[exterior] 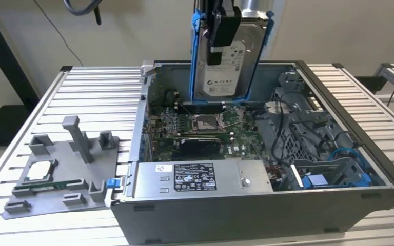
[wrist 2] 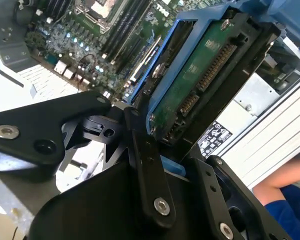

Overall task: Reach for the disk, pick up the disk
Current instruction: 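Pick up the disk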

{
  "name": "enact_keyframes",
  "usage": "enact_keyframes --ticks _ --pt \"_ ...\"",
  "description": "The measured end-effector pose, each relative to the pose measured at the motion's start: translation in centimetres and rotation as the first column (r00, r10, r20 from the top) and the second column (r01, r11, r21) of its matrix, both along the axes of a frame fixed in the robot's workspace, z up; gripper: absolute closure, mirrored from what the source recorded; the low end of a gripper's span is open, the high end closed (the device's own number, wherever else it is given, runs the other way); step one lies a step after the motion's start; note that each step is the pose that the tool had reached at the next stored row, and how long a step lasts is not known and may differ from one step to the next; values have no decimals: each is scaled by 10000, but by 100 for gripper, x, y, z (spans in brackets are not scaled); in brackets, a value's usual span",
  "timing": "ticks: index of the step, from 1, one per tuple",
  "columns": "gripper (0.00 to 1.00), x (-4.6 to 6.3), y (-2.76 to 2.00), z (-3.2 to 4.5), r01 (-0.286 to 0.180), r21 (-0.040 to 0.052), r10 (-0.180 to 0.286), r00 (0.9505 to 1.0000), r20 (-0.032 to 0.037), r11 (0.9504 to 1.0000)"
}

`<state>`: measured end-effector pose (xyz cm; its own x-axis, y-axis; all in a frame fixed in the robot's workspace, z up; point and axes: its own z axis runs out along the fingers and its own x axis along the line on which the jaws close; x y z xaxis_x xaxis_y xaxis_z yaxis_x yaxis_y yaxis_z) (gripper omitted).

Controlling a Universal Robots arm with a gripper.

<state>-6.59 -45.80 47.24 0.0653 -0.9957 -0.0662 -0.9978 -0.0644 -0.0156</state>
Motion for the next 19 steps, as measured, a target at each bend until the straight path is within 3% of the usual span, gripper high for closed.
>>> enact_keyframes --ticks 9,16,18,19 --pt "100 20 -30 -8 0 -2 0 10000 0 10000" --pt "100 96 -157 -15 1 -30 -1 10000 0 10000" --pt "100 104 -184 -19 1 -109 -1 10000 1 9999" --pt "100 105 -190 -19 2 -235 -2 10000 0 9997"
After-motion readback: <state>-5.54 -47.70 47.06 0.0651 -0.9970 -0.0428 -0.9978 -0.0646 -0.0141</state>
